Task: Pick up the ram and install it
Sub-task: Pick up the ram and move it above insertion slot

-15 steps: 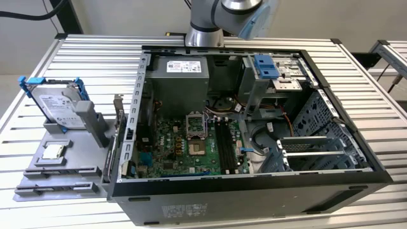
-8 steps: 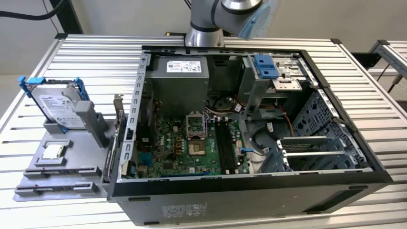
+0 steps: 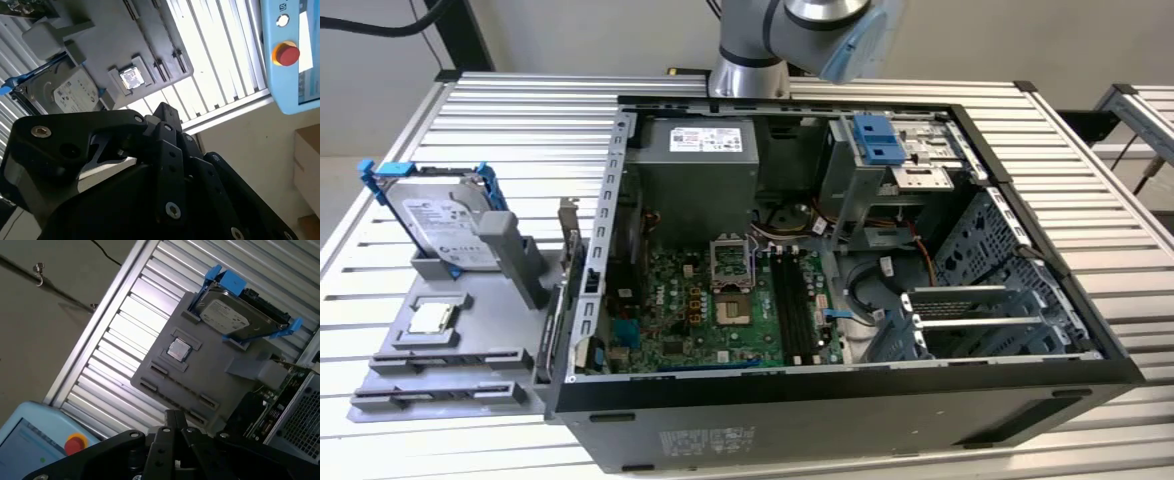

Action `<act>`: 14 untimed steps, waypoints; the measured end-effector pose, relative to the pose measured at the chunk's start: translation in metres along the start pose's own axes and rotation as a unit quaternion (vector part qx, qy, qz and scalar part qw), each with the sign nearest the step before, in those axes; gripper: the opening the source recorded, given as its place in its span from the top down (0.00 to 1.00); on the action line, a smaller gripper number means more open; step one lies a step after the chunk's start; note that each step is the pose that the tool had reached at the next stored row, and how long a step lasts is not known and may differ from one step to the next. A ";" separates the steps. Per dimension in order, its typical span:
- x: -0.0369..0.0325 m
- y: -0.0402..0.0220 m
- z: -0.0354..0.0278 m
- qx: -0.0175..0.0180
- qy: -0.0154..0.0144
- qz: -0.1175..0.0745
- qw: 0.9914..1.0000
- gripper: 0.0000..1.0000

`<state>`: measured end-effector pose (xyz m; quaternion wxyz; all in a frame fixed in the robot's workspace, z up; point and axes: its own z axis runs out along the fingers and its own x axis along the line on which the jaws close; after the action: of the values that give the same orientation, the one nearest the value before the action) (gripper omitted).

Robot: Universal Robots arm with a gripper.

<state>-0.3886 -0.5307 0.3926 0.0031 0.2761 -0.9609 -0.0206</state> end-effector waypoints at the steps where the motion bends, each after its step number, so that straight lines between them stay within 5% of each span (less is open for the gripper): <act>1: 0.0000 0.0000 0.0000 0.000 0.001 -0.007 1.000 1.00; 7: 0.0000 0.0000 0.0000 0.002 0.004 -0.056 0.998 1.00; 10: 0.0000 0.0000 0.0000 0.003 0.005 -0.083 0.997 1.00; 14: 0.0001 -0.0001 0.0000 0.003 0.007 -0.118 0.993 1.00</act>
<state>-0.3886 -0.5307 0.3926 0.0066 0.3876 -0.9217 -0.0159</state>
